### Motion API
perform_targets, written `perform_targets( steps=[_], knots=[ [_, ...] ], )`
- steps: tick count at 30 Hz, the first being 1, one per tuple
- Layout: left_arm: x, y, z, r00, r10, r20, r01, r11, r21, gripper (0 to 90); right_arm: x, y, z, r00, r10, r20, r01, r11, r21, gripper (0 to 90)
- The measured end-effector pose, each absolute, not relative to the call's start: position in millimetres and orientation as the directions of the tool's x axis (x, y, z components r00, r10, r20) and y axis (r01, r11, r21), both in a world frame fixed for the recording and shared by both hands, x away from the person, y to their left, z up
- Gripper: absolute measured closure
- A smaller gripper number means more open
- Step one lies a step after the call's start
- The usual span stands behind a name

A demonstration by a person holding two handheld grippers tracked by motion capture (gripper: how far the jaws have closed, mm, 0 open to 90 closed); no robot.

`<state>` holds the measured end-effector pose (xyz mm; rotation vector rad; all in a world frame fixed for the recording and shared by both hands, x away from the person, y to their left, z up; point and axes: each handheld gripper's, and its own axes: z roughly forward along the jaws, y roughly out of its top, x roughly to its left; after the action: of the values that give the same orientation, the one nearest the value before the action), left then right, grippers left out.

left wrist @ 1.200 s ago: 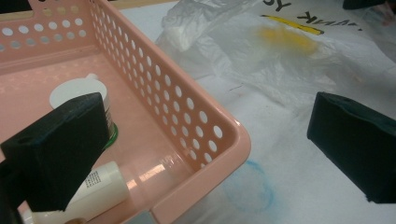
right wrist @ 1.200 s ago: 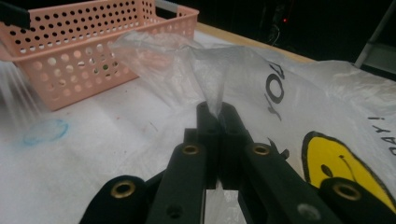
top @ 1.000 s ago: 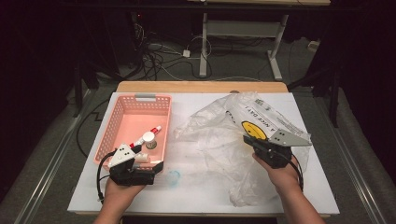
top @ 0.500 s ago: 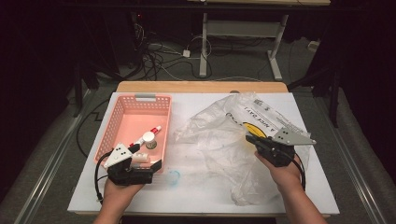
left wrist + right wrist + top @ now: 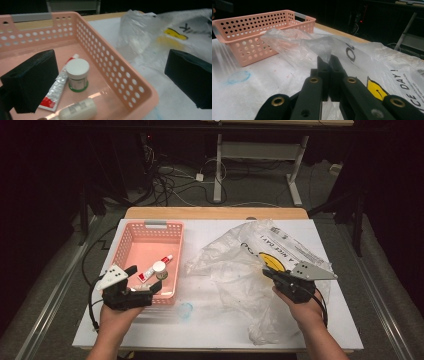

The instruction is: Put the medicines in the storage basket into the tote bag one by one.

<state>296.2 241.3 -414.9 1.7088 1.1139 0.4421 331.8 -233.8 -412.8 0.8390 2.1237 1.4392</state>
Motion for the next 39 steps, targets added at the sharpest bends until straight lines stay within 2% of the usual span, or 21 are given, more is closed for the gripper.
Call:
perform_targets(
  steps=[5,9,15,22,26,29,35,39],
  knots=[
    [323,248,-400,0.492,0.848,-0.198,0.497,-0.086,0.864,0.0,334,-235,-412,-0.724,0.690,-0.018,0.236,0.273,0.932,90.0],
    [351,250,-401,0.466,0.854,-0.231,0.554,-0.079,0.829,3.0,334,-234,-413,-0.732,0.682,-0.012,0.243,0.277,0.930,90.0],
    [378,251,-408,0.437,0.865,-0.246,0.629,-0.098,0.772,15.5,331,-233,-413,-0.737,0.676,-0.022,0.234,0.285,0.930,90.0],
    [396,267,-419,0.363,0.900,-0.239,0.748,-0.129,0.651,29.9,331,-233,-412,-0.745,0.667,-0.019,0.229,0.282,0.932,90.0],
    [400,266,-424,0.339,0.913,-0.227,0.795,-0.150,0.588,32.7,332,-233,-413,-0.745,0.666,-0.015,0.232,0.281,0.931,90.0],
    [404,262,-424,0.359,0.912,-0.200,0.817,-0.203,0.539,34.5,333,-233,-414,-0.747,0.665,-0.013,0.235,0.282,0.930,90.0],
    [417,250,-432,0.387,0.914,-0.121,0.866,-0.315,0.388,38.2,331,-234,-412,-0.746,0.666,-0.010,0.230,0.272,0.934,90.0],
    [427,248,-439,0.385,0.914,-0.125,0.885,-0.328,0.329,38.9,332,-235,-411,-0.746,0.666,-0.016,0.225,0.275,0.935,90.0]
  ],
)
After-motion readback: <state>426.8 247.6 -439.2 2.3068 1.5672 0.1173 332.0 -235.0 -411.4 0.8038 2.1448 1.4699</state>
